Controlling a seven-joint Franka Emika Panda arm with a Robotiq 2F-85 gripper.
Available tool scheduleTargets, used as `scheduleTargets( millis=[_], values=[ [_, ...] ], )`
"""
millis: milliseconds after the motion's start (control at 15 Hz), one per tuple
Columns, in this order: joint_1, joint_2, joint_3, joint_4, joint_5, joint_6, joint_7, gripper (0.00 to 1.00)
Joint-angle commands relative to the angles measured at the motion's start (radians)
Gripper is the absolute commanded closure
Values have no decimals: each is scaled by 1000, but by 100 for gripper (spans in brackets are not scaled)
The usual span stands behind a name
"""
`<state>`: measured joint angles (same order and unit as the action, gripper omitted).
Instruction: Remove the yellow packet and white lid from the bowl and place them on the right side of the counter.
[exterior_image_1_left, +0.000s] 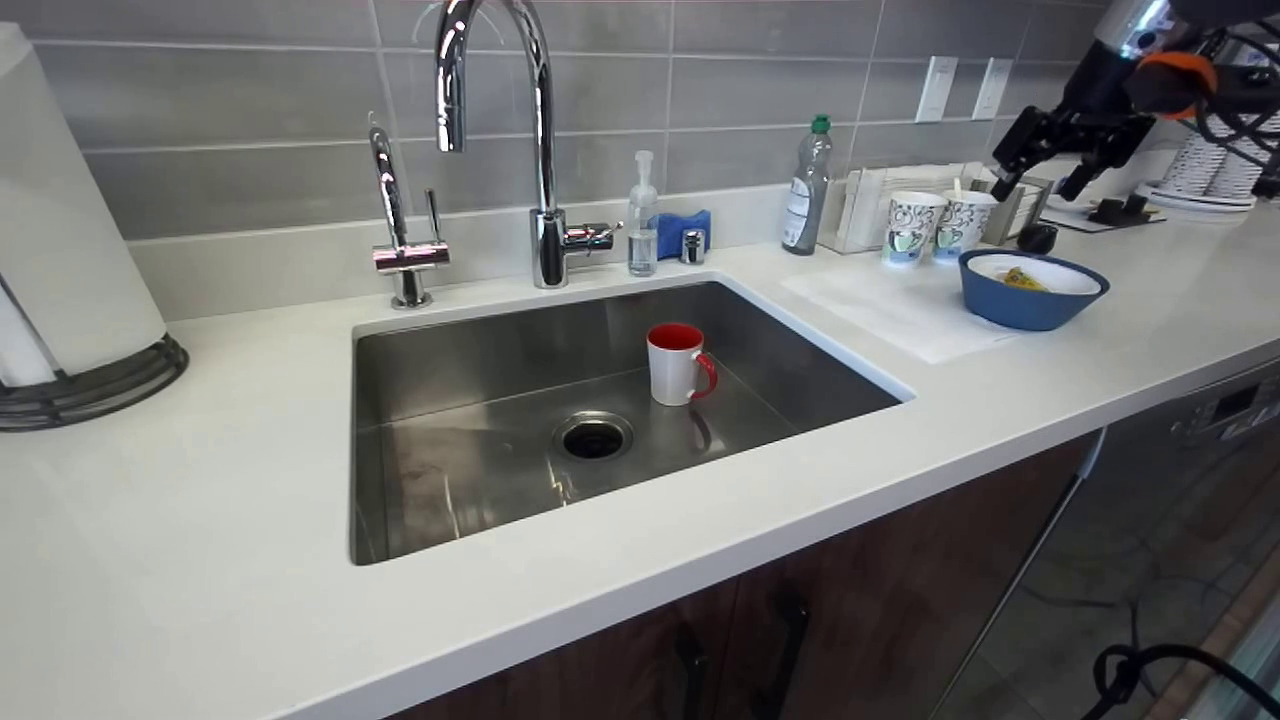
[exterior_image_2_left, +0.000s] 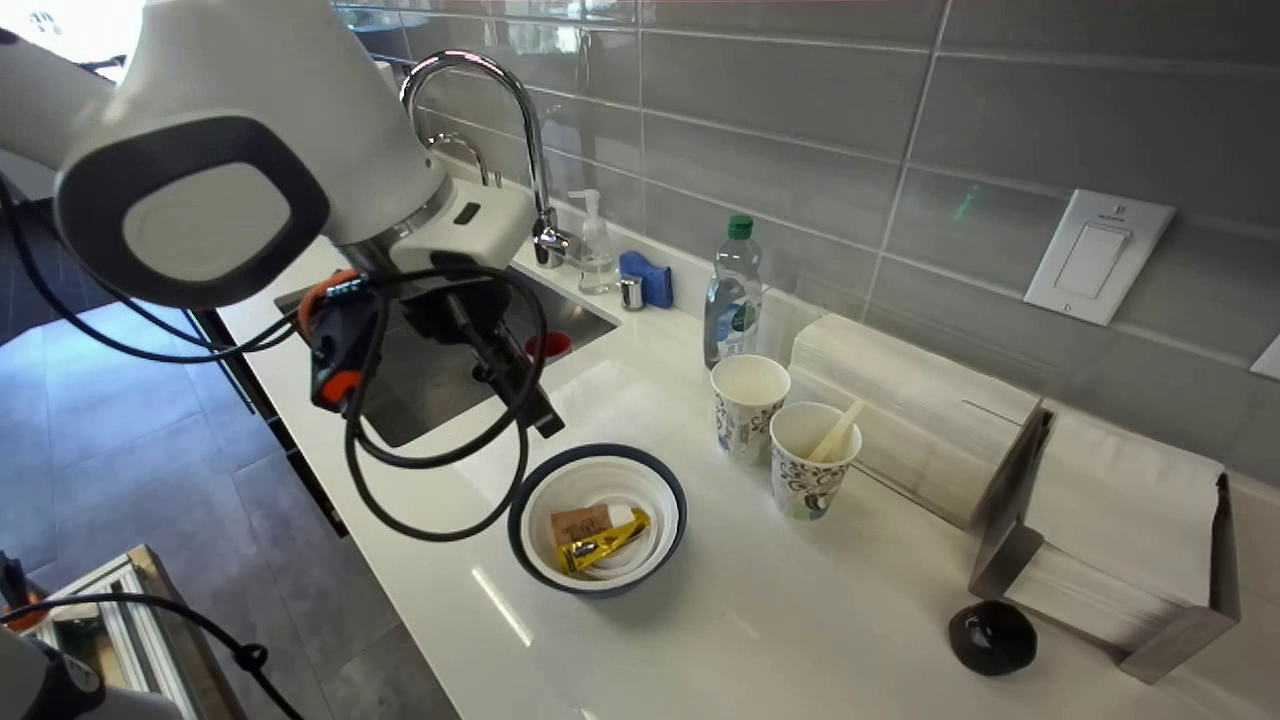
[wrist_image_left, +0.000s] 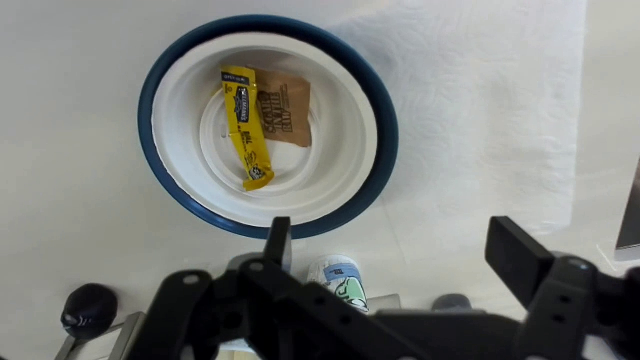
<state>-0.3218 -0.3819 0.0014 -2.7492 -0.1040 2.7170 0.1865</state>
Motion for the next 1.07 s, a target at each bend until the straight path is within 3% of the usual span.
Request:
scheduleTargets(
  millis=[0, 200, 533, 867, 1000],
  values=[
    [13, 8, -15, 2, -15, 0, 16, 0],
    [13, 10, -11, 3, -16, 1, 23, 0],
    [-167, 107, 127, 83, -189, -14, 430, 0],
    [-401, 183, 316, 147, -359, -45, 779, 0],
    [-436, 226, 354, 172, -439, -70, 916, 0]
  ],
)
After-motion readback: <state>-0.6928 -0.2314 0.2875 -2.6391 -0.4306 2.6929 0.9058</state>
